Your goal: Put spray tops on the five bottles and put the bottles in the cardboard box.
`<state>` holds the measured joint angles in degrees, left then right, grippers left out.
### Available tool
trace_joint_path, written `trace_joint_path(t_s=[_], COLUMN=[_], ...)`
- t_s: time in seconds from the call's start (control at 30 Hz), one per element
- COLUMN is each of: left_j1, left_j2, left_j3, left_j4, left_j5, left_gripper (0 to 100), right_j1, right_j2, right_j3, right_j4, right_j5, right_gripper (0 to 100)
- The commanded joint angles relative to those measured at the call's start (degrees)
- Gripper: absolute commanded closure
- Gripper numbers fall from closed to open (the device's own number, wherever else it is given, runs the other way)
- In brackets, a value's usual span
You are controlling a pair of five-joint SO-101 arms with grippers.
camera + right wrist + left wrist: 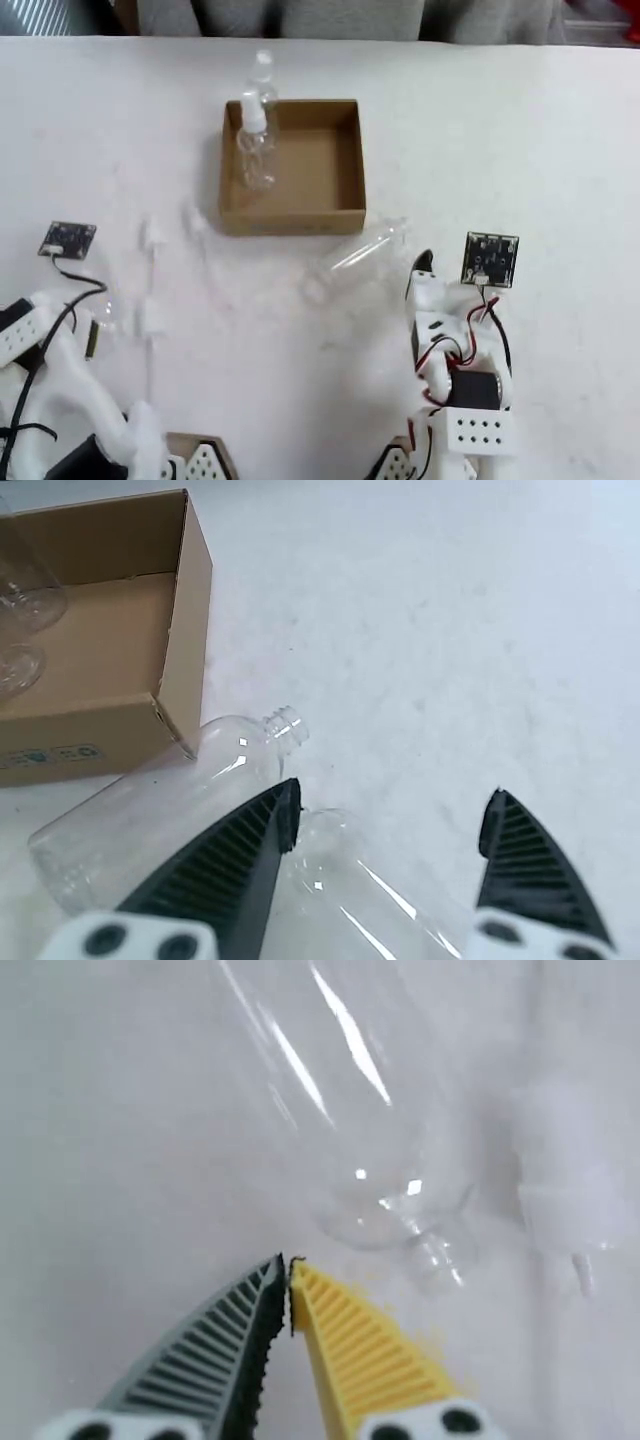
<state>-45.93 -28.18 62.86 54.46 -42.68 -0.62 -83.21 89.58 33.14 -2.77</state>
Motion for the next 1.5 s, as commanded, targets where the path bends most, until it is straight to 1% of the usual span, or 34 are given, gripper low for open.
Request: trace_joint_path(t_s=[0.0, 0.33, 0.4, 0.53, 0.63, 1.0, 1.07, 1.13, 1.17, 1.3, 1.33, 1.4, 1.47], left_j1=[3.56, 14.20, 16.66, 20.97, 23.78, 31.25, 31.52, 31.34, 31.25, 29.76, 29.14, 27.82, 26.59], left_j2=[-0.13, -0.13, -0.13, -0.04, -0.04, -0.13, -0.40, -0.48, -0.48, -0.31, -0.13, -0.13, -0.04], left_j3=[0.62, 2.55, 2.29, 3.08, 3.08, -2.37, -4.13, -6.59, -8.35, -17.32, -19.78, -24.09, -27.25], left_j4=[-0.97, -0.97, -1.85, -11.08, -14.59, -15.03, -14.59, -12.84, -10.64, 2.29, 5.19, 10.02, 13.10], left_j5=[-0.79, -0.53, 2.02, 10.20, 13.10, 13.36, 13.36, 13.36, 13.36, 13.19, 12.22, 5.98, -4.66], left_gripper=[98, 98, 98, 98, 98, 98, 98, 98, 98, 97, 97, 97, 97], right_j1=[0.04, 0.04, 0.13, 0.13, 0.13, 0.13, 0.13, 0.13, 0.13, 0.13, 0.13, 0.13, 0.13], right_j2=[-0.75, -0.75, -0.75, -0.75, -0.75, -0.75, -0.75, -0.75, -0.75, -0.75, -0.75, -0.75, -0.75], right_j3=[-0.44, -0.44, -0.44, -0.44, -0.44, -0.44, -0.44, -0.44, -0.44, -0.44, -0.44, -0.44, -0.44], right_j4=[-0.31, -0.31, -0.31, -0.31, -0.31, -0.31, -0.31, -0.31, -0.31, -0.31, -0.31, -0.31, -0.31], right_j5=[0.70, 0.70, 0.70, 0.70, 0.70, 0.70, 0.70, 0.70, 0.70, 0.70, 0.70, 0.70, 0.70], right_gripper=[73.3, 73.3, 73.3, 73.3, 73.3, 73.3, 73.3, 73.3, 73.3, 73.3, 73.3, 73.3, 73.3])
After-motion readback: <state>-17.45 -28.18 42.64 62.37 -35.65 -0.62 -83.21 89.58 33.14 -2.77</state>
